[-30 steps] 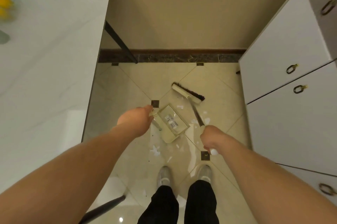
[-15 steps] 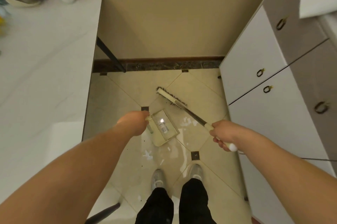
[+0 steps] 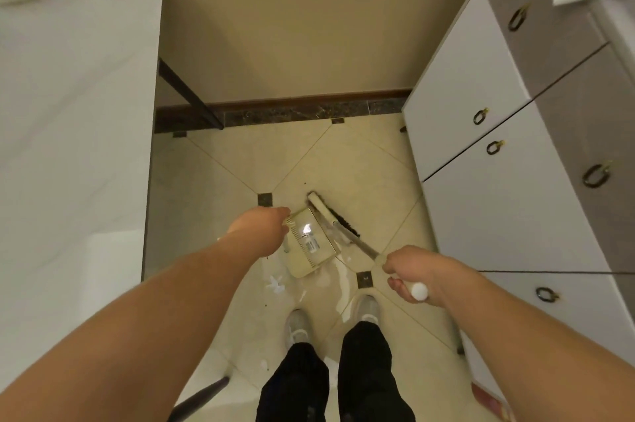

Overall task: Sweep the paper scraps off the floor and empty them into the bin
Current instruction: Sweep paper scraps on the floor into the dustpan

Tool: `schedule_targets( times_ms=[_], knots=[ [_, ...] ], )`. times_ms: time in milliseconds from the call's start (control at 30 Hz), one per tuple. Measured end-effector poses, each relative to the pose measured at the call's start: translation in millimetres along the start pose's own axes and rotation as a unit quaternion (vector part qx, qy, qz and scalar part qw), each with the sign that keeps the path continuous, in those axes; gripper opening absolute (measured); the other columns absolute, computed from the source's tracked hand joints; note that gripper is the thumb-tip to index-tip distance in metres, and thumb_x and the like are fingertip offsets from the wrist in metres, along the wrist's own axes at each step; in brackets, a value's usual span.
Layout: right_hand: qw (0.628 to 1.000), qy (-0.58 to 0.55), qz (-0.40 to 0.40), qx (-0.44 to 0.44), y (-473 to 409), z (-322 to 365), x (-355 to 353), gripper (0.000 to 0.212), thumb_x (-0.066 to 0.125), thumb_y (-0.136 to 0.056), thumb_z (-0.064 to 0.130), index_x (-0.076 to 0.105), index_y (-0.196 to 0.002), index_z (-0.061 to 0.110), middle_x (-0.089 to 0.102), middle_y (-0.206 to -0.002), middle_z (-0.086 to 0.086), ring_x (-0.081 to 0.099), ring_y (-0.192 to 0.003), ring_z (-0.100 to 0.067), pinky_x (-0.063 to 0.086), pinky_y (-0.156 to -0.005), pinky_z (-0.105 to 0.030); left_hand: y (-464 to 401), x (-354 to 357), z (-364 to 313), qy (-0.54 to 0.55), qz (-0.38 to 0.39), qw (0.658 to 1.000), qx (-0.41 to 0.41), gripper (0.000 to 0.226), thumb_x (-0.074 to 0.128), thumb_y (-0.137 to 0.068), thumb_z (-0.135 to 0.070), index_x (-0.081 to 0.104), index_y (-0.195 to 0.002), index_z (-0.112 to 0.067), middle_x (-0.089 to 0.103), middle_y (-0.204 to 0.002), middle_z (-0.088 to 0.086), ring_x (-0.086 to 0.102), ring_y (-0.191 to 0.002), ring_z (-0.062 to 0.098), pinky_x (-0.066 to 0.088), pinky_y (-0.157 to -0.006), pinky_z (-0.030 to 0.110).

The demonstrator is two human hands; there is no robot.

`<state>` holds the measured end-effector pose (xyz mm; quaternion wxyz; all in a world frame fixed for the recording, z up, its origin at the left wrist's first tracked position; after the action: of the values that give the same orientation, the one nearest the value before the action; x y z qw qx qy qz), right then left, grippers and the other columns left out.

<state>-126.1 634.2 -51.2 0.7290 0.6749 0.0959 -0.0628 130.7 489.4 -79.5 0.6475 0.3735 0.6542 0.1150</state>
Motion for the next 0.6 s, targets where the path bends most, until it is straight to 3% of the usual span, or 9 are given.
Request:
schedule_targets(
  times_ms=[100,233,333,467,533,600],
  knots=[
    [0.997,-0.068,0.031,-0.015,19.5,-4.5,-31.3,0.022,0.060,-0.096,0.014,0.058,-0.117,0.007,0.062,-0.079,-0.015,0.045,-0.044,-0.010,0.043,-0.038,-0.018,0.4,-3.2,-1.6,-0.008,0.006,1.000,0.002,0.036,0.042,-0.105,-0.036,0.050,-0.137,-0.023,0.063,-0.121,0.013,0.063,-0.105,0.032,0.055,-0.085,0.042],
    [0.995,-0.088,0.027,-0.024,31.8,-10.2,-49.3,0.021,0.058,-0.098,0.015,0.058,-0.119,0.012,0.060,-0.072,-0.013,0.041,-0.042,-0.010,0.039,-0.035,-0.015,2.8,-1.5,-1.0,-0.008,0.012,1.000,0.004,0.038,0.043,-0.105,-0.035,0.047,-0.141,-0.022,0.063,-0.122,0.012,0.062,-0.105,0.031,0.054,-0.080,0.040],
    [0.999,-0.014,-0.016,-0.043,17.0,-11.1,-34.0,0.024,0.053,-0.098,0.011,0.059,-0.121,0.012,0.059,-0.076,-0.012,0.046,-0.042,-0.011,0.041,-0.040,-0.018,6.7,5.5,4.4,0.006,0.012,1.000,-0.004,0.040,0.045,-0.104,-0.036,0.046,-0.141,-0.022,0.062,-0.123,0.013,0.062,-0.105,0.031,0.052,-0.077,0.038],
    [0.976,0.176,-0.056,-0.118,-13.0,-10.1,8.8,0.036,0.043,-0.099,0.001,0.054,-0.131,-0.008,0.047,-0.073,-0.004,0.048,-0.058,-0.012,0.043,-0.052,-0.020,15.8,20.5,17.9,0.023,0.004,1.000,-0.014,0.038,0.049,-0.101,-0.040,0.048,-0.134,-0.020,0.064,-0.116,0.012,0.062,-0.104,0.032,0.048,-0.073,0.036],
    [0.975,0.194,-0.043,-0.103,-16.5,-16.3,34.4,0.022,0.044,-0.098,-0.001,0.062,-0.107,-0.008,0.044,-0.071,-0.003,0.058,-0.070,-0.017,0.045,-0.057,-0.022,17.1,26.5,23.5,0.031,0.001,0.999,-0.019,0.032,0.048,-0.101,-0.039,0.052,-0.125,-0.019,0.065,-0.111,0.011,0.062,-0.096,0.031,0.045,-0.069,0.035],
    [0.973,0.215,-0.037,-0.080,-14.4,-22.4,51.3,0.019,0.047,-0.095,-0.002,0.057,-0.080,0.002,0.048,-0.072,-0.008,0.061,-0.078,-0.026,0.045,-0.062,-0.028,16.7,27.5,24.2,0.032,0.002,0.999,-0.018,0.026,0.047,-0.100,-0.038,0.055,-0.116,-0.019,0.065,-0.107,0.010,0.059,-0.088,0.028,0.044,-0.067,0.033]
  ],
)
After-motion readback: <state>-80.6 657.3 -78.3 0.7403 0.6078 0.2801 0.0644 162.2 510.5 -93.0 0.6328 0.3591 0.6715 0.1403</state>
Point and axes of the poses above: each hand's wrist, its own y-axis away from the middle knuckle, its own x-axis out of the palm, z = x × y, the point moved 4 cm from there along -y, towards the middle knuckle
